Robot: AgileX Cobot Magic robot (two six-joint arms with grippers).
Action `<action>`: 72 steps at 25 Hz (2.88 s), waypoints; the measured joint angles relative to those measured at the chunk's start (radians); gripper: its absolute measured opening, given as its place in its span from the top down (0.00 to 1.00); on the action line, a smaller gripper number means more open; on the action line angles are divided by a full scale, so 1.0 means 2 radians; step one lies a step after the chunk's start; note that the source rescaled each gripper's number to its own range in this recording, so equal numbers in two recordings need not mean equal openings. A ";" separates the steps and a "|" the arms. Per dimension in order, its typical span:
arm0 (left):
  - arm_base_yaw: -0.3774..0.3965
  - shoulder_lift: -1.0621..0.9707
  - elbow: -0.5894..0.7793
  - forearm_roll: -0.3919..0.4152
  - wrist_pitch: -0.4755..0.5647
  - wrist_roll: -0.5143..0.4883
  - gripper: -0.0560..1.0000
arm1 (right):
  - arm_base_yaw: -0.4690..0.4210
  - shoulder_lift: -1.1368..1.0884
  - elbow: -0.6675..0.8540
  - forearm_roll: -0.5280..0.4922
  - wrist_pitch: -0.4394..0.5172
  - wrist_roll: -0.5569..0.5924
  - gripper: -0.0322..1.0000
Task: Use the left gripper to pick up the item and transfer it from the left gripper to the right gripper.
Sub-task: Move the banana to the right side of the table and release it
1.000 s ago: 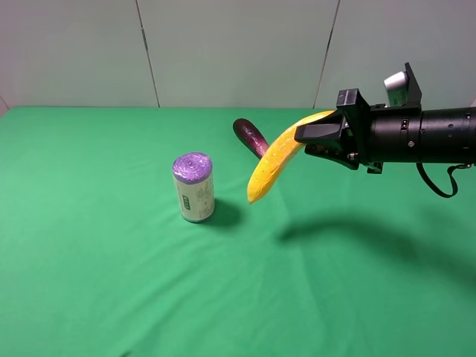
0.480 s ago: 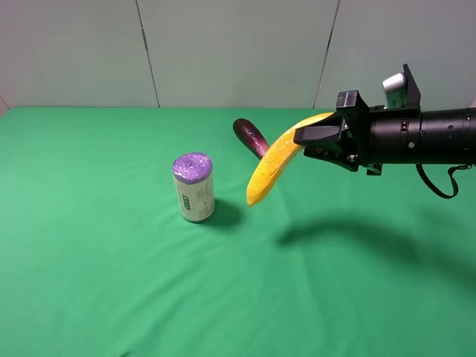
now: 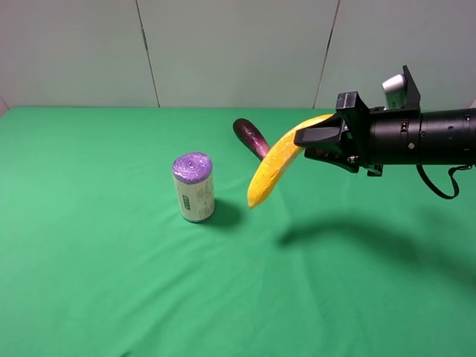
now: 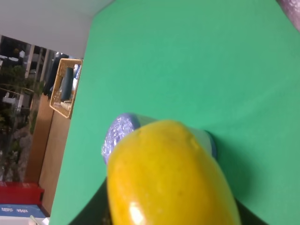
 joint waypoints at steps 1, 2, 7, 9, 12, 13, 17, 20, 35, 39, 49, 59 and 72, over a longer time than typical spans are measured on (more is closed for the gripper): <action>0.011 0.000 0.000 0.000 0.000 0.000 0.04 | 0.000 0.000 0.000 -0.001 -0.001 0.001 0.94; 0.020 0.000 0.000 0.000 0.000 0.000 0.04 | 0.000 0.000 0.000 -0.004 -0.002 0.002 0.94; 0.070 0.000 0.000 0.000 0.000 0.000 0.04 | 0.000 0.000 0.000 -0.017 -0.020 0.026 0.94; 0.088 0.000 0.000 0.000 0.000 0.000 0.04 | 0.000 0.000 0.000 -0.030 -0.033 0.041 0.94; 0.109 0.000 0.000 0.000 0.000 0.000 0.04 | -0.005 0.000 -0.001 -0.064 -0.049 0.065 0.94; 0.113 0.000 0.000 0.001 0.000 0.000 0.04 | -0.013 0.000 -0.004 -0.082 -0.049 0.077 0.94; 0.115 0.000 0.000 0.001 0.000 0.000 0.04 | -0.066 0.000 -0.045 -0.178 -0.034 0.148 0.94; 0.115 0.000 0.000 0.001 0.000 0.000 0.04 | -0.103 0.000 -0.086 -0.267 -0.009 0.212 0.94; 0.115 0.000 0.000 0.001 0.000 0.000 0.04 | -0.121 0.039 -0.201 -0.512 0.076 0.361 0.94; 0.115 0.000 0.000 0.001 0.000 0.000 0.04 | -0.121 0.066 -0.221 -0.515 0.096 0.363 0.94; 0.115 0.000 0.000 0.001 0.000 0.000 0.04 | -0.097 0.136 -0.267 -0.518 0.131 0.363 0.94; 0.115 0.000 0.000 0.001 0.000 0.000 0.04 | -0.036 0.171 -0.293 -0.531 0.149 0.368 0.94; 0.115 0.000 0.000 0.001 0.000 0.000 0.04 | -0.035 0.182 -0.294 -0.543 0.166 0.376 0.94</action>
